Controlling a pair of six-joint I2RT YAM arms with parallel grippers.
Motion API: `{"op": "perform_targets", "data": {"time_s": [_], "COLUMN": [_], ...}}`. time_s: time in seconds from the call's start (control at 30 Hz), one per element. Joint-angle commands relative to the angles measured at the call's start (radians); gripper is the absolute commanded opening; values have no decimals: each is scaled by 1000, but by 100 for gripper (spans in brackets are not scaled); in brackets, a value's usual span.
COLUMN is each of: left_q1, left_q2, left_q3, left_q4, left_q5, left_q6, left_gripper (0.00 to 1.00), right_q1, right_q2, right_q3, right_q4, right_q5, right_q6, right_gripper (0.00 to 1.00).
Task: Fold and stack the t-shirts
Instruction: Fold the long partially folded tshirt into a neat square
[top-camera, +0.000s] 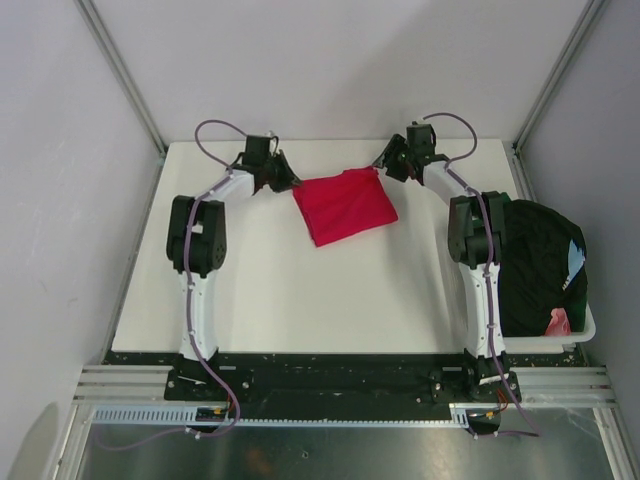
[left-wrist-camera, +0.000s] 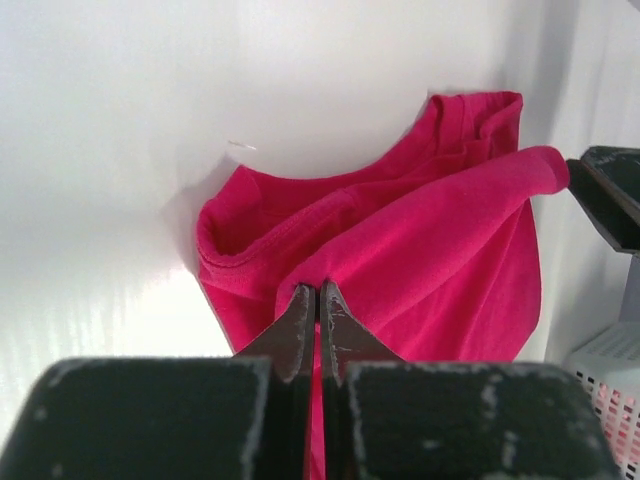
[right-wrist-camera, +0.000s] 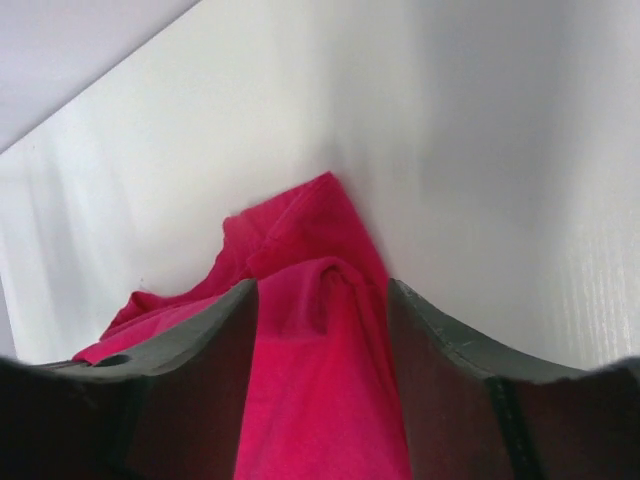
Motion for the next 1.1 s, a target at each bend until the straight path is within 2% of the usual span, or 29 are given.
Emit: {"op": "perform_targets", "data": {"time_s": [0.0,0.1,0.33,0.5,0.7,0.83,1.07], "left_q1": [48,64,92,113,118,116,106], "left_q2": [-3,21,79,111,117,77,-85], "left_q3": [4,18,65,80,62,2,-216], "left_q4": [47,49,49,48,49,49,49], "left_q5": [-45,-42,-23,-7,16,25,19], "left_q6": [-22,-35,-40,-43,-45,-41,-15], "left_gripper": [0,0,0,0,1,0,0], "right_q1": [-6,9,83,129,141,142,184], "right_q2": [-56,-93,-198,-200,-163,-212,-366], "right_q3": [47,28,-157,-246,-293,-395,-674], "right_q4": [49,28,62,56,-31,-51,-41], "right_q5": [-23,-2,19,23,46,56,43], "right_q6": [-39,-82,-171,-203,-189,-175,-142], "right_gripper": [61,62,55,51,48,46,40]}}
